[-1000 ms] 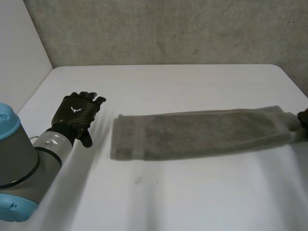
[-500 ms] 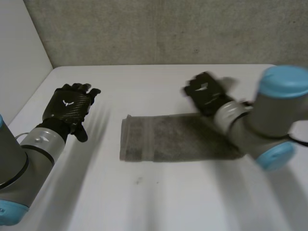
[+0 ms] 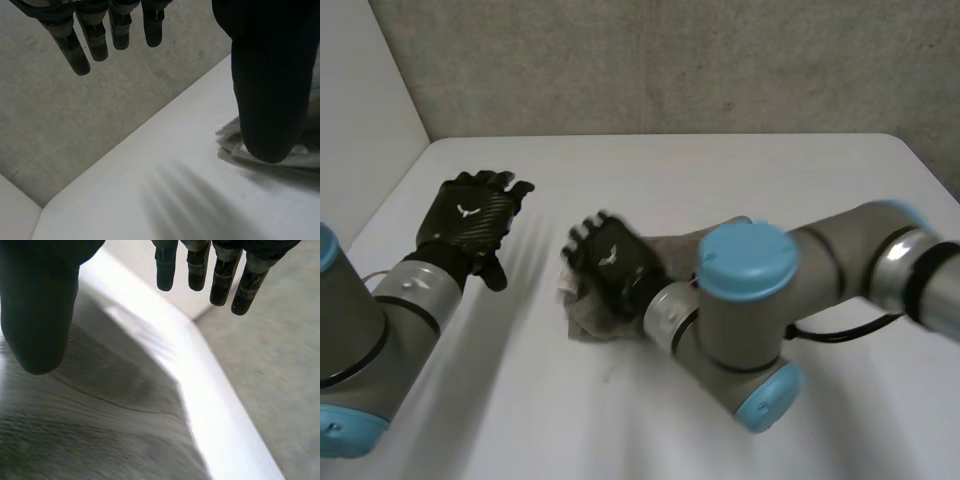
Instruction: Fold the towel.
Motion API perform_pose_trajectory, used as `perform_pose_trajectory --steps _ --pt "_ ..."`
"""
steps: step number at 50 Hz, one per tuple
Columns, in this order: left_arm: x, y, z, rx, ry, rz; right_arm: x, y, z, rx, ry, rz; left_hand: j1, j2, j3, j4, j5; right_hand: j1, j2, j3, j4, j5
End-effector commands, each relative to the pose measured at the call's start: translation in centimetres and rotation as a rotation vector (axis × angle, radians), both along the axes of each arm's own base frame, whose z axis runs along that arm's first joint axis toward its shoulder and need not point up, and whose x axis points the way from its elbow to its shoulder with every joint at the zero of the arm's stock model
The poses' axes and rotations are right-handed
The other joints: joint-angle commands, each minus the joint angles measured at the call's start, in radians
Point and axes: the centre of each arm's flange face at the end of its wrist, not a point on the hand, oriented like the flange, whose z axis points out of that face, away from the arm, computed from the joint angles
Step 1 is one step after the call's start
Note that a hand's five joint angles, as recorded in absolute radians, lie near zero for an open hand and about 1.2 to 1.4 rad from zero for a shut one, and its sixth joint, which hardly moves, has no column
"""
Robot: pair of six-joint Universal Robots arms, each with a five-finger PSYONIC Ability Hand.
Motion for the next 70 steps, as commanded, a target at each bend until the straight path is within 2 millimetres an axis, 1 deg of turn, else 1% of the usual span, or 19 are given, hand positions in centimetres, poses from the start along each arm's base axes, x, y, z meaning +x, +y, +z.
perform_pose_trajectory --steps 1,4,9,15,24,27,34,36,37,39,42,44,50,52,58,60,62,66,70 --pt "-4.4 1.0 -0.2 -0.010 0.008 -0.128 -7.3 -4.5 5.1 0.221 -0.179 -0.282 0.007 0.016 0.014 0.014 -0.022 -0.034 -0.061 -0.044 -0.058 -0.071" --pt "-5.4 1.4 -0.2 -0.012 0.009 -0.157 -8.5 -4.7 4.7 0.269 -0.171 -0.316 0.007 0.016 0.014 0.014 -0.022 -0.034 -0.061 -0.044 -0.058 -0.071" --pt "-9.2 2.5 -1.5 0.009 0.022 -0.256 -13.1 -5.8 0.9 0.398 -0.094 -0.455 0.022 0.031 0.028 0.029 -0.007 -0.034 -0.061 -0.044 -0.058 -0.071" --pt "-10.7 1.7 -3.7 0.033 -0.004 -0.234 -15.2 -6.3 -1.2 0.408 -0.058 -0.501 0.031 0.040 0.037 0.038 0.002 -0.033 -0.060 -0.043 -0.057 -0.070" --pt "-10.6 0.3 -7.5 0.092 -0.069 -0.112 -16.6 -7.3 -3.3 0.279 0.029 -0.516 0.028 0.037 0.034 0.035 -0.001 1.171 1.145 1.162 1.147 1.135" --pt "-10.1 0.8 -8.0 0.113 -0.081 -0.112 -16.5 -7.7 -3.3 0.246 0.048 -0.510 0.028 0.037 0.034 0.035 -0.001 1.187 1.161 1.178 1.163 1.151" --pt "-9.4 1.7 -6.2 0.095 -0.064 -0.108 -15.4 -9.6 -0.5 0.057 0.075 -0.529 0.022 0.031 0.029 0.029 -0.007 1.187 1.161 1.178 1.163 1.151" --pt "-8.7 1.7 -4.6 0.073 -0.039 -0.092 -12.4 -8.5 1.5 -0.061 0.082 -0.448 0.022 0.031 0.029 0.029 -0.007 1.187 1.161 1.178 1.163 1.151" --pt "-8.7 1.7 -4.6 0.073 -0.039 -0.092 -12.4 -8.5 1.5 -0.062 0.082 -0.448 0.022 0.031 0.029 0.029 -0.007 1.187 1.161 1.178 1.163 1.151" --pt "-8.3 1.9 -3.8 0.062 -0.028 -0.085 -7.9 -5.6 3.3 -0.166 0.076 -0.305 0.022 0.031 0.029 0.029 -0.007 1.187 1.161 1.178 1.163 1.151" --pt "-7.0 1.7 -2.3 0.041 -0.014 -0.052 -6.1 -4.3 3.5 -0.203 0.083 -0.242 0.016 0.025 0.023 0.023 -0.013 1.187 1.161 1.178 1.163 1.151" --pt "-4.9 0.9 -1.0 0.024 -0.005 0.010 -3.3 -1.8 2.6 -0.252 0.111 -0.118 0.013 0.022 0.020 0.020 -0.016 1.187 1.161 1.178 1.163 1.151" --pt "-2.2 0.2 0.1 0.013 0.002 0.087 -0.8 1.9 -0.9 -0.249 0.173 0.103 0.013 0.022 0.020 0.020 -0.016 1.187 1.161 1.178 1.163 1.151" --pt "-0.8 -0.3 0.2 0.017 0.004 0.132 0.1 4.4 -3.6 -0.226 0.213 0.242 0.016 0.025 0.023 0.023 -0.013 1.187 1.161 1.178 1.163 1.151" --pt "0.2 -0.6 0.0 0.025 0.001 0.158 0.3 4.2 -5.0 -0.217 0.252 0.242 0.016 0.025 0.023 0.023 -0.013 1.187 1.161 1.178 1.163 1.151" --pt "0.0 -0.3 -0.2 0.032 -0.003 0.143 -0.1 3.3 -3.9 -0.204 0.245 0.139 0.019 0.028 0.026 0.026 -0.010 0.169 0.143 0.160 0.145 0.133" --pt "-0.1 -0.2 -0.2 0.031 -0.002 0.134 -0.3 3.1 -2.7 -0.179 0.209 0.091 0.022 0.031 0.028 0.029 -0.007 -0.034 -0.061 -0.044 -0.058 -0.071" --pt "-1.2 0.2 0.3 0.016 0.022 0.092 -2.3 1.4 1.9 0.016 -0.005 -0.057 0.028 0.037 0.034 0.035 -0.001 -0.034 -0.061 -0.044 -0.058 -0.071" --pt "-2.5 0.7 0.8 0.010 0.059 0.054 -4.4 -0.2 4.6 0.162 -0.159 -0.153 0.031 0.040 0.037 0.038 0.002 -0.034 -0.061 -0.044 -0.058 -0.071"
